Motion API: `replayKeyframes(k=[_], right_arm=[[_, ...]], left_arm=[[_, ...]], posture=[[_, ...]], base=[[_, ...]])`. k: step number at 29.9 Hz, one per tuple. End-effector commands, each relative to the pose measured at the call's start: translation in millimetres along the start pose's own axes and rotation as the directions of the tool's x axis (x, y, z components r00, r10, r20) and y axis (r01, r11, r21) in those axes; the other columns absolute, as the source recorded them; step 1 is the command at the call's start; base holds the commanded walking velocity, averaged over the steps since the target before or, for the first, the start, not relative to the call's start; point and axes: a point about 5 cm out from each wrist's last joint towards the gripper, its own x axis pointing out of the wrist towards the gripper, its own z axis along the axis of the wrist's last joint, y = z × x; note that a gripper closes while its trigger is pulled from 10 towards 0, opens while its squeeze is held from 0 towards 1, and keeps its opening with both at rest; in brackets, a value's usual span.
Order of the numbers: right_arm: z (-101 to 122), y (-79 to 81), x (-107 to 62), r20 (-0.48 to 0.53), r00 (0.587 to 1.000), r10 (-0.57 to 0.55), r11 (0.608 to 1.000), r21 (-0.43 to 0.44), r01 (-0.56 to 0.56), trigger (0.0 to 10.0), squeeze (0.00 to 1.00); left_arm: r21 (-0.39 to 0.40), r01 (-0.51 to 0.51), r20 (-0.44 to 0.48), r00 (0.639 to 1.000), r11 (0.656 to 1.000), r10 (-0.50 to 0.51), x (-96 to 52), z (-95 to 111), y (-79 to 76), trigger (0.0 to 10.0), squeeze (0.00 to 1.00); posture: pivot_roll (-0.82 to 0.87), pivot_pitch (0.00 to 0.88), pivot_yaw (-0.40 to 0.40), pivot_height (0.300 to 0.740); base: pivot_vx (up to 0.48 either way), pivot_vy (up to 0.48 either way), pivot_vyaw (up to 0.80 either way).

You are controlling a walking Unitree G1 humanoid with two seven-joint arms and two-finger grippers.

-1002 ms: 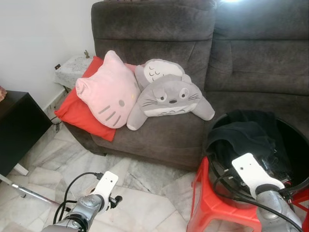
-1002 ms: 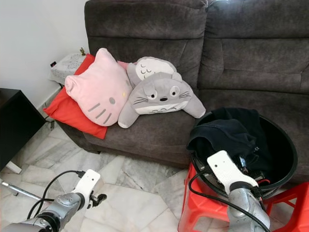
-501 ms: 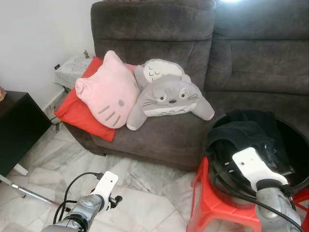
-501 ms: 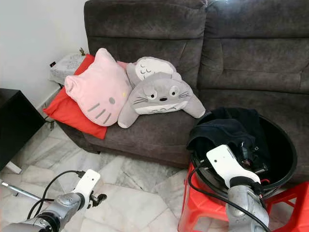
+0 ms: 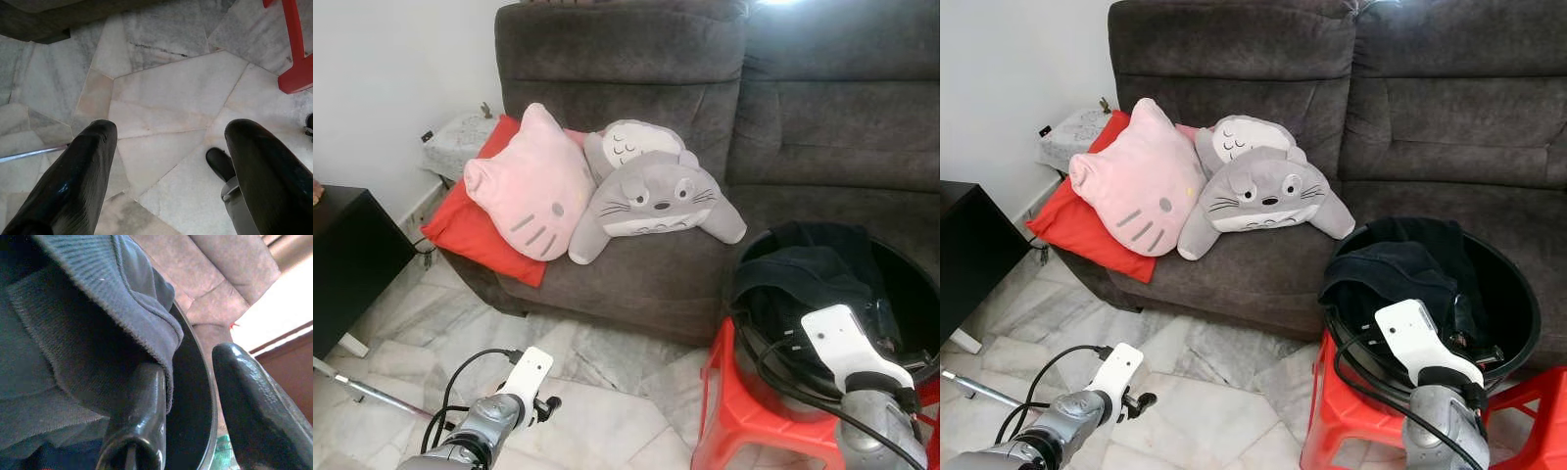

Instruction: Hang hanger

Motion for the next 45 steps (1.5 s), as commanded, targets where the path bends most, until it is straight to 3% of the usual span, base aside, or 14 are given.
replayKeyframes(k=[1, 9, 23, 33, 42, 43, 44, 45], right_arm=[[2, -0.5, 2.5, -0.003, 1.0, -0.008, 1.0, 0.021, 0.008, 10.0, 0.0], [3, 11.8, 10.8, -0.039, 0.999, 0.034, 0.991, 0.131, -0.029, 10.0, 0.0], [9, 18.1, 18.3, -0.023, 0.999, 0.035, 0.982, 0.188, -0.03, 10.0, 0.0], [2, 20.3, 19.1, -0.102, 0.994, 0.036, 0.956, 0.294, -0.005, 10.0, 0.0], [6, 22.7, 23.0, -0.076, 0.996, 0.05, 0.953, 0.303, -0.025, 10.0, 0.0], [6, 22.6, 23.1, -0.073, 0.996, 0.05, 0.953, 0.303, -0.026, 7.6, 0.0], [7, 22.5, 23.3, -0.069, 0.996, 0.052, 0.952, 0.304, -0.028, 0.1, 0.0], [8, 22.6, 23.5, -0.06, 0.997, 0.055, 0.952, 0.305, -0.034, 0.0, 0.0]], left_arm=[[0.009, -0.014, -0.008, 1.0, 1.0, 0.014, -1.2, -3, 3.7, 10.0, 0.0], [0.01, -0.014, -0.009, 1.0, 1.0, 0.014, -1.2, -3, 3.4, 10.0, 0.0], [0.009, -0.016, -0.01, 1.0, 1.0, 0.016, -1.3, -4, 3.4, 10.0, 0.0], [0.011, -0.016, -0.007, 1.0, 1.0, 0.016, -1.1, -3, 3.3, 10.0, 0.0], [0.01, -0.017, -0.007, 1.0, 1.0, 0.017, -1.1, -3, 3.3, 10.0, 0.0], [0.01, -0.017, -0.007, 1.0, 1.0, 0.017, -1.1, -3, 3.3, 10.0, 0.0], [0.01, -0.017, -0.007, 1.0, 1.0, 0.017, -1.1, -3, 3.4, 10.0, 0.0], [0.01, -0.017, -0.006, 1.0, 1.0, 0.017, -1.1, -3, 3.5, 10.0, 0.0]], posture=[[-0.28, 0.0, 0.128, 0.74], [-0.28, 0.0, 0.126, 0.74], [-0.27, 0.0, 0.125, 0.74], [-0.27, 0.0, 0.126, 0.74], [-0.27, 0.0, 0.126, 0.74], [-0.27, 0.0, 0.126, 0.74], [-0.27, 0.0, 0.123, 0.74], [-0.27, 0.0, 0.123, 0.74]], base=[[0.0, 0.0, 0.0], [0.0, 0.0, 0.0], [0.0, 0.0, 0.0], [0.0, 0.0, 0.0], [0.0, 0.0, 0.0], [0.0, 0.0, 0.0], [0.0, 0.0, 0.0], [0.0, 0.0, 0.0]])
